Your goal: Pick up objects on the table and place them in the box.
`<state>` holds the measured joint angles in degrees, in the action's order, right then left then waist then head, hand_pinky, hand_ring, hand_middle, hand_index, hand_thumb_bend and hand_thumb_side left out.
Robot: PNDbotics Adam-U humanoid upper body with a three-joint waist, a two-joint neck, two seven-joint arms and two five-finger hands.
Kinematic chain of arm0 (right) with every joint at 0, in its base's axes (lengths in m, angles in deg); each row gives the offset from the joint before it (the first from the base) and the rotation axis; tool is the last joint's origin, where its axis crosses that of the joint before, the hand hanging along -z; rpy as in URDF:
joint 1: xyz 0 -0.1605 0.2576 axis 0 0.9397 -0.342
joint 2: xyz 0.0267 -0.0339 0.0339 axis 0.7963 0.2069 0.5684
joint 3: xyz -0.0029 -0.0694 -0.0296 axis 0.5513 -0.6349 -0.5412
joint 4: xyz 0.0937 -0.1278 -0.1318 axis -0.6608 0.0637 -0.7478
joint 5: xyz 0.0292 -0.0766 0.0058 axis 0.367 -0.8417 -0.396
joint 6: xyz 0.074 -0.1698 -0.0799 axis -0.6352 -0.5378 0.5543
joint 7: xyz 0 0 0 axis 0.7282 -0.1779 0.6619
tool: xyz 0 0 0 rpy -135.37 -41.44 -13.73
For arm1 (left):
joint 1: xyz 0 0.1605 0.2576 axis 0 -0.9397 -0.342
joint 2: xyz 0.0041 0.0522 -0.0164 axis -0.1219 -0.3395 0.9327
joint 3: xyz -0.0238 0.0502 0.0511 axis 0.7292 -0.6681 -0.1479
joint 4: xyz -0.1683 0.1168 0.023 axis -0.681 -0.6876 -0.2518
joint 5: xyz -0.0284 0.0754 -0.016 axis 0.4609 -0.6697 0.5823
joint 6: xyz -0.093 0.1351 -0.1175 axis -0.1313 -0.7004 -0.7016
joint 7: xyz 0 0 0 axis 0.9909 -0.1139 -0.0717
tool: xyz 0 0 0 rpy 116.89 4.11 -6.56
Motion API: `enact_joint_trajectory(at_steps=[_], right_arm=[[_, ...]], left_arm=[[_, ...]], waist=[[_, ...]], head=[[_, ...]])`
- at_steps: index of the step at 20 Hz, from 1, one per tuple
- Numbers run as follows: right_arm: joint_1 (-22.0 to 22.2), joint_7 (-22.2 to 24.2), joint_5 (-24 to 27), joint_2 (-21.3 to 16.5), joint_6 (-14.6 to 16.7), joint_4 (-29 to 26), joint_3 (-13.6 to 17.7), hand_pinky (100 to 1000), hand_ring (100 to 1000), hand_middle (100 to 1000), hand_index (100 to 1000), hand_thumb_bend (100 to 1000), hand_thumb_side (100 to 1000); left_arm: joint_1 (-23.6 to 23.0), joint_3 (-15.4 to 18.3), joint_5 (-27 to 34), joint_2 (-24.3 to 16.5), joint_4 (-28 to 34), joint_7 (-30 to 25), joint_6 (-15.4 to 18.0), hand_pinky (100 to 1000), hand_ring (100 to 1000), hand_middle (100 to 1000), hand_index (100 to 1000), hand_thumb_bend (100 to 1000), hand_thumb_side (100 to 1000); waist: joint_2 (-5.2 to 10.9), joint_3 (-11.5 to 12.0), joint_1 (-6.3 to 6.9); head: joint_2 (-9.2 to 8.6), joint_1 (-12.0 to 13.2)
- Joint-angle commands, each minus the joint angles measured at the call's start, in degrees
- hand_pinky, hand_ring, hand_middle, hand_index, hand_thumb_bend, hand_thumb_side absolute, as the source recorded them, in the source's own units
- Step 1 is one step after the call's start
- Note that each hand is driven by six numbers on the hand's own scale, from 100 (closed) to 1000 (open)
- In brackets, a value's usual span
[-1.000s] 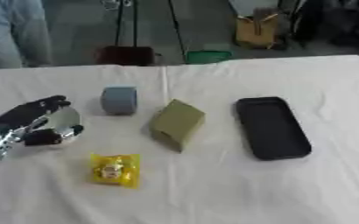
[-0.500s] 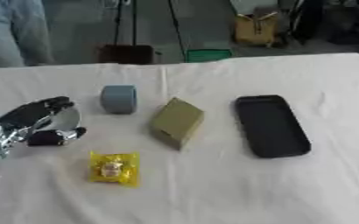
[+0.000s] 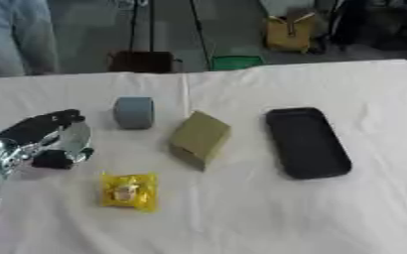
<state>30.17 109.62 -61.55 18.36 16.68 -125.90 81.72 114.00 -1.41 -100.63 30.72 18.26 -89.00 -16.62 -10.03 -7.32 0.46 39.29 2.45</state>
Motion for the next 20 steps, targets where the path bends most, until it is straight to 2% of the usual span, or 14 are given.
enact_joint_trajectory(at_steps=[1,4,8,14,16,20], right_arm=[[-0.4,0.1,0.3,-0.9,0.1,-0.7,0.6,668,546,774,848,100,764],[-0.3,0.1,0.3,-0.9,0.1,-0.7,0.6,668,545,774,847,100,764],[-0.2,0.1,0.3,-1.0,0.2,-0.7,0.6,668,545,774,847,100,764],[-0.1,0.1,0.3,-1.1,0.2,-0.7,0.7,668,545,774,847,100,766],[0.0,0.1,0.3,-1.2,0.2,-0.7,0.7,668,545,774,847,100,763],[0.0,0.1,0.4,-1.2,0.2,-0.7,0.7,668,545,774,847,100,763]], left_arm=[[0.3,0.3,1.1,-0.8,0.0,-0.7,-1.0,719,943,1000,1000,160,258],[0.4,0.2,2.3,-0.9,0.4,-1.1,-1.4,705,945,1000,994,100,249],[0.9,0.5,7.5,-2.8,3.3,-3.2,-1.1,711,954,1000,993,100,243],[2.7,1.2,14.1,-7.4,10.7,-6.0,-1.4,722,960,1000,999,100,234],[4.0,1.5,16.0,-8.8,14.0,-6.3,-0.9,725,957,1000,996,100,255],[7.0,0.0,20.9,-10.3,19.6,-8.8,-0.2,728,956,1000,996,100,267]], waist=[[0.55,0.0,-0.18],[0.57,-0.1,-0.22],[0.63,0.0,-0.27],[0.85,0.1,-0.15],[0.97,0.1,-0.11],[1.17,0.0,0.04]], head=[[0.13,0.1],[0.11,0.1],[0.20,-0.1],[0.33,-0.3],[0.33,-0.3],[0.35,-0.3]])
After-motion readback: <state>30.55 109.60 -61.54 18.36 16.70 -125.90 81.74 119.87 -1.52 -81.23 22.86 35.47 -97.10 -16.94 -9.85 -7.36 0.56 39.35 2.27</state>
